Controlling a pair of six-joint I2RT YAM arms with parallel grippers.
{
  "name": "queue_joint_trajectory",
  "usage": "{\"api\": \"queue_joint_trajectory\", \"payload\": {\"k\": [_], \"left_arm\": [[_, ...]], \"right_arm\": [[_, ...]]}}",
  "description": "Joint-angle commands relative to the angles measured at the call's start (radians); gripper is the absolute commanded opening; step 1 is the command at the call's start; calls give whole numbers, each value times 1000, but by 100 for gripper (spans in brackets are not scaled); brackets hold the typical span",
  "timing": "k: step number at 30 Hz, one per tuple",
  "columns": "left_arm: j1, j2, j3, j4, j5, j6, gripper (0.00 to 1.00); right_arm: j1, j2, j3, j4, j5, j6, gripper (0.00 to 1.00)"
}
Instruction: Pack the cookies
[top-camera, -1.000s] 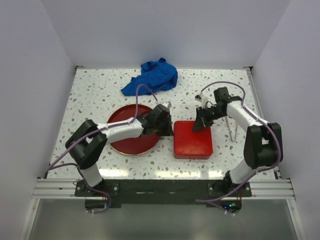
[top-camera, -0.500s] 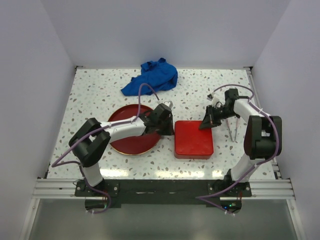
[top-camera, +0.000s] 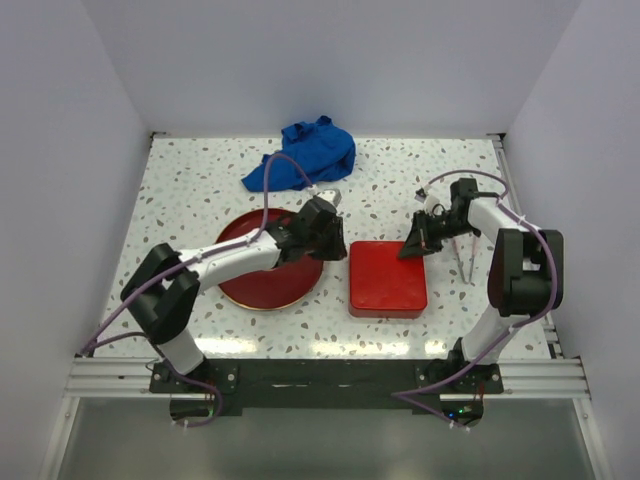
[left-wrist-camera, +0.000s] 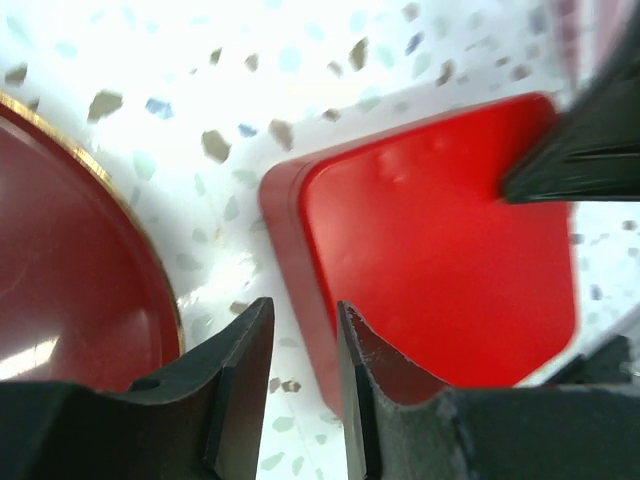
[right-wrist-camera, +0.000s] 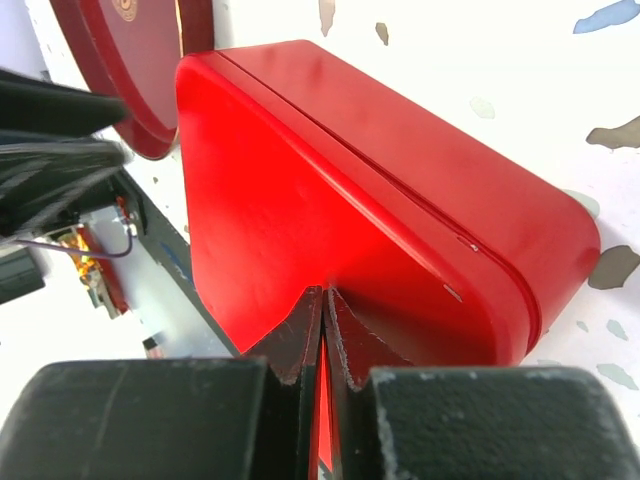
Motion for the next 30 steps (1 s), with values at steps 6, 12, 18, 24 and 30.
{"api": "queue_joint_trajectory", "payload": {"k": [6, 12, 18, 24, 30], "left_arm": [[95, 42, 41, 339, 417, -15, 7], [98, 201, 91, 341, 476, -75, 0], [112, 319, 137, 157, 374, -17, 0], [116, 345, 140, 134, 353, 9, 0], [118, 368, 136, 114, 342, 24, 0]], "right_arm": [[-2, 76, -2, 59, 159, -41, 4], [-2, 87, -3, 72, 167, -38, 4], [-4, 87, -6, 75, 170, -40, 4], [-8, 48, 9, 64, 102, -83, 5], [-15, -86, 95, -46, -89, -252, 7]]}}
